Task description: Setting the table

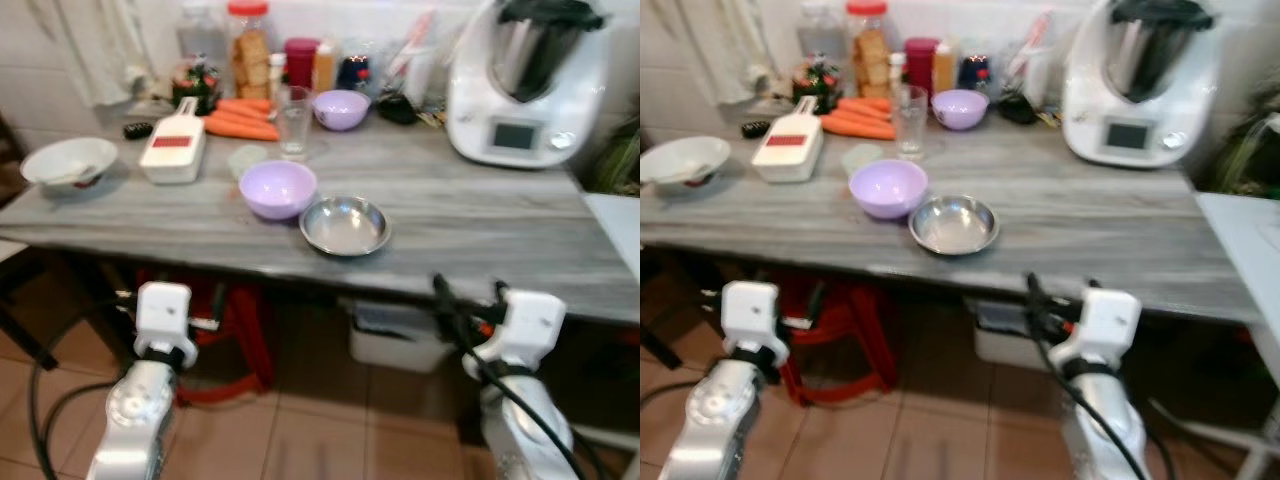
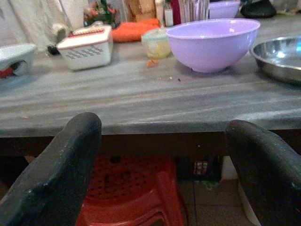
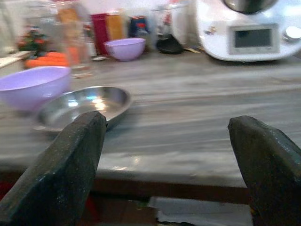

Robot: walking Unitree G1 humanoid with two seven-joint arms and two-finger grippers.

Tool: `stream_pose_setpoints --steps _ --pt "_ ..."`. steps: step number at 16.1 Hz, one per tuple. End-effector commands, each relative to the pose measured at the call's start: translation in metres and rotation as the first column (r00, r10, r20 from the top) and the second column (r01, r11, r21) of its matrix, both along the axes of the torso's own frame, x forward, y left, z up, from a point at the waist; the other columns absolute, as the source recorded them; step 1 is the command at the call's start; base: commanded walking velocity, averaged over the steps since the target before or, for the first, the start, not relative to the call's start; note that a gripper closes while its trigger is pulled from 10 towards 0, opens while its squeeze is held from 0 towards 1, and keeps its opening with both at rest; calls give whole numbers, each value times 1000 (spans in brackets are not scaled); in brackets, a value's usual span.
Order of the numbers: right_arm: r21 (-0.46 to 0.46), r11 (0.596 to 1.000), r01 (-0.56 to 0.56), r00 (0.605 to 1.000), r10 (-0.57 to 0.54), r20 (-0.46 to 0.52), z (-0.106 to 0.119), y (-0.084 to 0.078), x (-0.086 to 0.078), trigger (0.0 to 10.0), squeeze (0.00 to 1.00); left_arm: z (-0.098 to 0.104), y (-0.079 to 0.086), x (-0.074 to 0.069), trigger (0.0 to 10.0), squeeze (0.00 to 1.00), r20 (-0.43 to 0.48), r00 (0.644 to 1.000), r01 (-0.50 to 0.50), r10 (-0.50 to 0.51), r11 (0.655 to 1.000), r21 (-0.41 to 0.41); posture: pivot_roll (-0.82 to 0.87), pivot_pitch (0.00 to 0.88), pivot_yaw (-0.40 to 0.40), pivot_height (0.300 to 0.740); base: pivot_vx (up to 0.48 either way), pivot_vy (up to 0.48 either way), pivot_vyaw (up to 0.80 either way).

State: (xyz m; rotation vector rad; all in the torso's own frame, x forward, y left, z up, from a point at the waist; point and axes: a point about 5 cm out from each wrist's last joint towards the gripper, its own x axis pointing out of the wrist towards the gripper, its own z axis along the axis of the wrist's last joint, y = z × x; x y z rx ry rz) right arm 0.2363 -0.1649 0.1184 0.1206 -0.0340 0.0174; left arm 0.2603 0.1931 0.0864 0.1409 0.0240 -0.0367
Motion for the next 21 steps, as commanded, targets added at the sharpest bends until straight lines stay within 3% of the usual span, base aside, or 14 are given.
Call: stream_pose_setpoints --steps 1,4,6,8,11,13,16,21 --pt "-20 1000 22 1000 -21 13 3 -5 -2 10000 0 -1 -2 0 10000 0 -8 1000 -1 1 1000 -3 -16 0 13 740 -300 0 0" --pt "-108 991 74 997 -76 -13 -3 -9 -5 10000 0 -1 -1 0 10000 0 -2 1000 0 0 1000 3 -14 0 14 740 -305 0 0" --pt "-66 996 68 997 -69 -20 -7 -11 -10 10000 0 -1 1 -3 10000 0 10 1000 -13 13 1000 -17 -14 0 14 740 -272 0 0" --pt "-81 994 73 997 -74 -15 -8 -15 -15 10000 0 0 4 -8 10000 0 39 998 -45 47 997 -57 -14 0 15 740 0 0 0" --pt "-48 992 116 993 -116 -4 -10 -17 -16 10000 0 0 3 -13 10000 0 48 998 -37 39 998 -51 -15 0 14 740 0 0 0" --pt "-61 997 53 999 -53 7 -8 -10 -17 10000 0 -1 -2 -13 10000 0 41 999 7 -6 999 -40 -13 0 12 740 0 0 0" --pt "-45 997 57 998 -57 -16 -10 -9 -15 10000 0 -1 -4 -11 10000 0 41 999 29 -28 999 -29 -12 0 16 740 0 0 0" --pt "-28 998 52 998 -53 -25 -14 -8 -13 10000 0 -1 -9 -10 10000 0 34 997 69 -68 997 -40 -10 0 21 740 0 0 -800"
